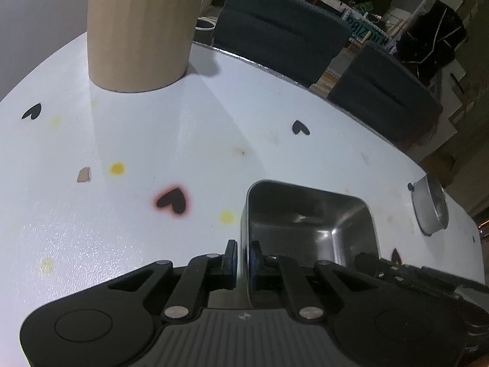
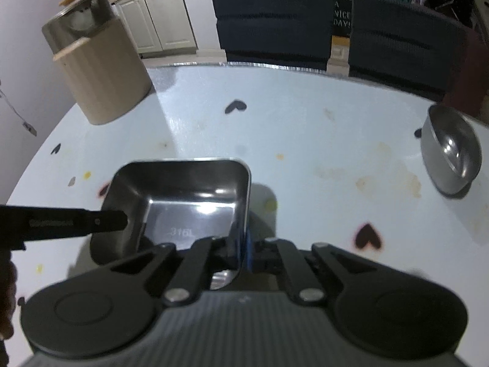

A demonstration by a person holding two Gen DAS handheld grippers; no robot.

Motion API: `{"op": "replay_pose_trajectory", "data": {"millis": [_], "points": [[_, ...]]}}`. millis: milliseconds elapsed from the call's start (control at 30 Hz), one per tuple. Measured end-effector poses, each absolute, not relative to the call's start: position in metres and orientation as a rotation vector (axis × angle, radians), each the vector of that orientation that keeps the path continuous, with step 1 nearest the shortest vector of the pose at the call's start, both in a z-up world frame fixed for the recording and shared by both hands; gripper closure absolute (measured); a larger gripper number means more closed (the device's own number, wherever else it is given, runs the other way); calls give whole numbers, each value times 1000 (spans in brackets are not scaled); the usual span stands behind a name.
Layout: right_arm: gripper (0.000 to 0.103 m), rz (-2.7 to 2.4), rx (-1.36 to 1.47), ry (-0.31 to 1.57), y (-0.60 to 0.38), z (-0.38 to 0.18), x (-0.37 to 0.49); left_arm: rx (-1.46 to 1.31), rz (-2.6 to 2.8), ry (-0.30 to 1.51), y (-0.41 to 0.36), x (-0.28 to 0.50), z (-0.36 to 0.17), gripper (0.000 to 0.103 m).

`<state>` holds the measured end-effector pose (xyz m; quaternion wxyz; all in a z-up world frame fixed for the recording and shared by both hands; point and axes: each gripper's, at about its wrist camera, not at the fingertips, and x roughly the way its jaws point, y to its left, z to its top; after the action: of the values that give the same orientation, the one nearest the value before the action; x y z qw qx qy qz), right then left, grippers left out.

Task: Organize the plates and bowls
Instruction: 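Carry the steel tray with both grippers beside the nested bowls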

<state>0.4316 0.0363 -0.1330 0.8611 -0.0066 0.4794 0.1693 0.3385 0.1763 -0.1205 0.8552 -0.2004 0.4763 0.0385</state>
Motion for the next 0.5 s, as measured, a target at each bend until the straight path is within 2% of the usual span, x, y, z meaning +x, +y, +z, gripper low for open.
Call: {"op": "replay_pose_trajectory", "data": {"millis": [100,500], "points": [[99,355,42,1012,30,-133,432,-416,74,988,173,338,-116,98],[97,353,148,989,4,-104,390,-361,-6,883,161,298,-71,98]]}}
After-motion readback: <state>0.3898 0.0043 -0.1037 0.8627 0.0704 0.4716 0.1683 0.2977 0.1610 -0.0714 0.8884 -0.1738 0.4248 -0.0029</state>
